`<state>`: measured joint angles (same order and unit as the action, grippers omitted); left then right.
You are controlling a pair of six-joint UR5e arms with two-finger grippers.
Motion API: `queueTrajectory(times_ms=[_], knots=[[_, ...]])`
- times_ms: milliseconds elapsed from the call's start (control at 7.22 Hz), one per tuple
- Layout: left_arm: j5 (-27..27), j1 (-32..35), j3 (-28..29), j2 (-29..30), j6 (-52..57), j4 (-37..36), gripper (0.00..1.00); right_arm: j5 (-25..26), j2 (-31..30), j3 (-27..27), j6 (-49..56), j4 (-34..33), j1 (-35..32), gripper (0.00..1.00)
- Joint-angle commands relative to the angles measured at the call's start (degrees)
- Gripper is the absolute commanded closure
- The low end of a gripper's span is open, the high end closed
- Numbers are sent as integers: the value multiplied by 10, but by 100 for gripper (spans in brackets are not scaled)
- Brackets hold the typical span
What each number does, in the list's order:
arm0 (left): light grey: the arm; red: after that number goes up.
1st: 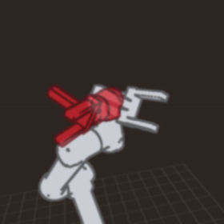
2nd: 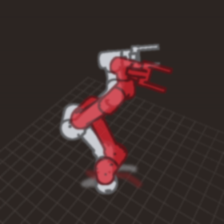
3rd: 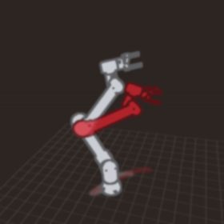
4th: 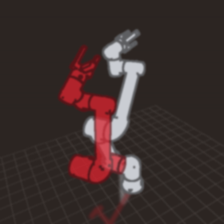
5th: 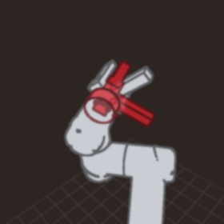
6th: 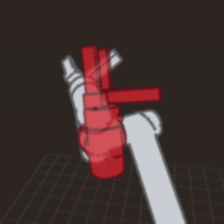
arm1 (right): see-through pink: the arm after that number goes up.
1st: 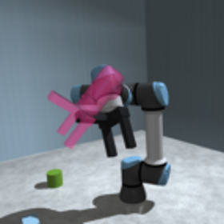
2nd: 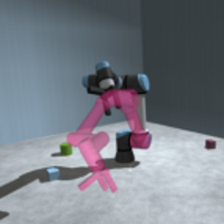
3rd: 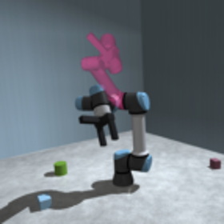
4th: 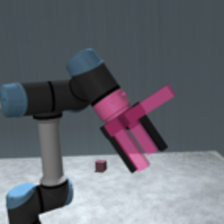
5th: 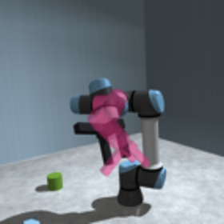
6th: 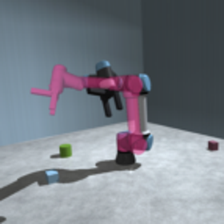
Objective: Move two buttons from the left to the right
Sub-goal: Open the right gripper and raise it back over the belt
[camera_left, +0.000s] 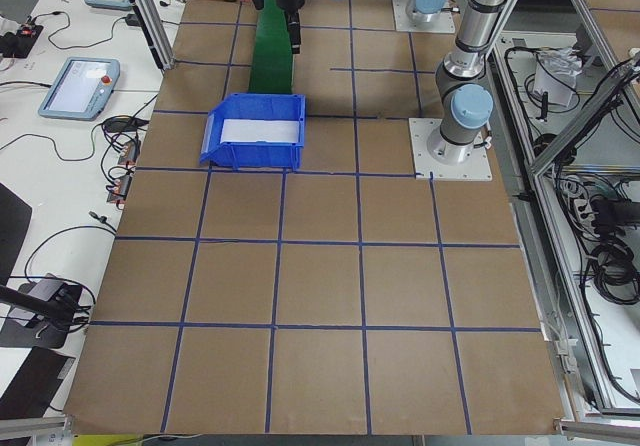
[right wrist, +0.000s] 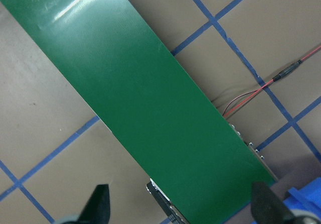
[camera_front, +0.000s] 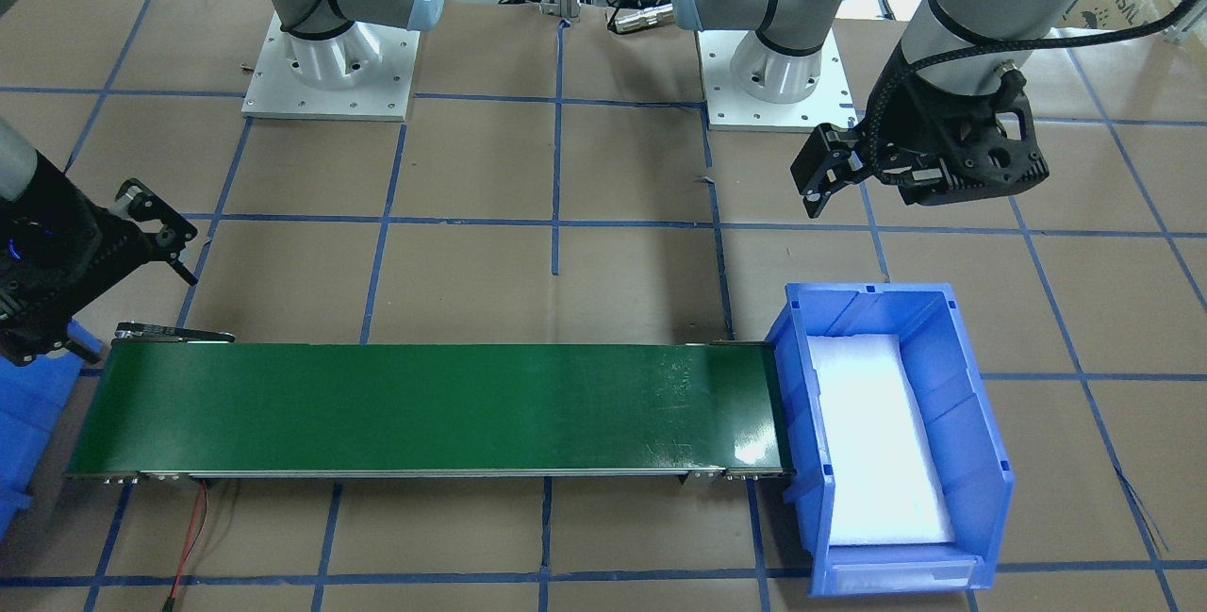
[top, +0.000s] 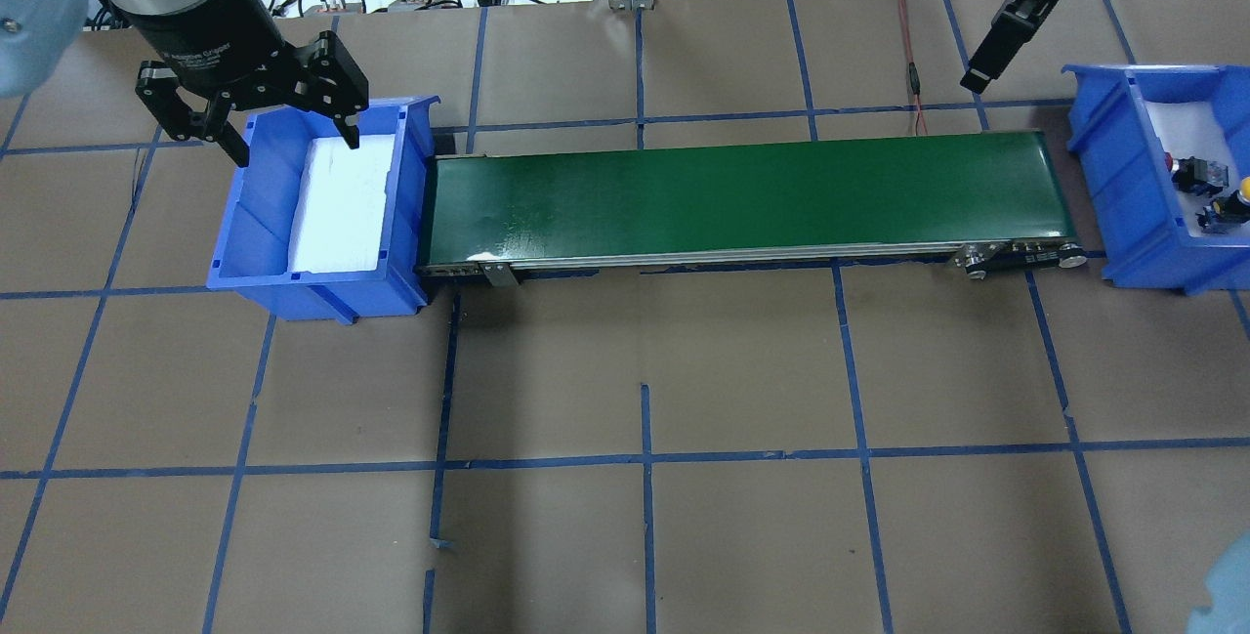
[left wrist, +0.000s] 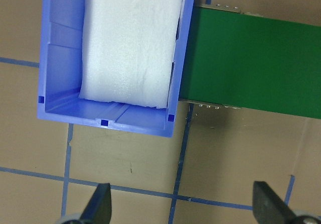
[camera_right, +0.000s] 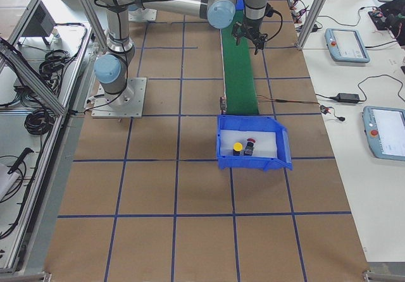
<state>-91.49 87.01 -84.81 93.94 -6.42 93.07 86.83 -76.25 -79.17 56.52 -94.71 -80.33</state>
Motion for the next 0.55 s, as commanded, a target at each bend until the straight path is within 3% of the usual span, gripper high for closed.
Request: queueTrajectory(times_ms=[0, 415], knots=[[0, 0, 0, 0, 0, 0, 0, 1, 0, -3, -164, 3, -9, 0], [0, 0, 0, -1, 0, 0, 0, 9, 1, -6, -227, 6, -9, 0]])
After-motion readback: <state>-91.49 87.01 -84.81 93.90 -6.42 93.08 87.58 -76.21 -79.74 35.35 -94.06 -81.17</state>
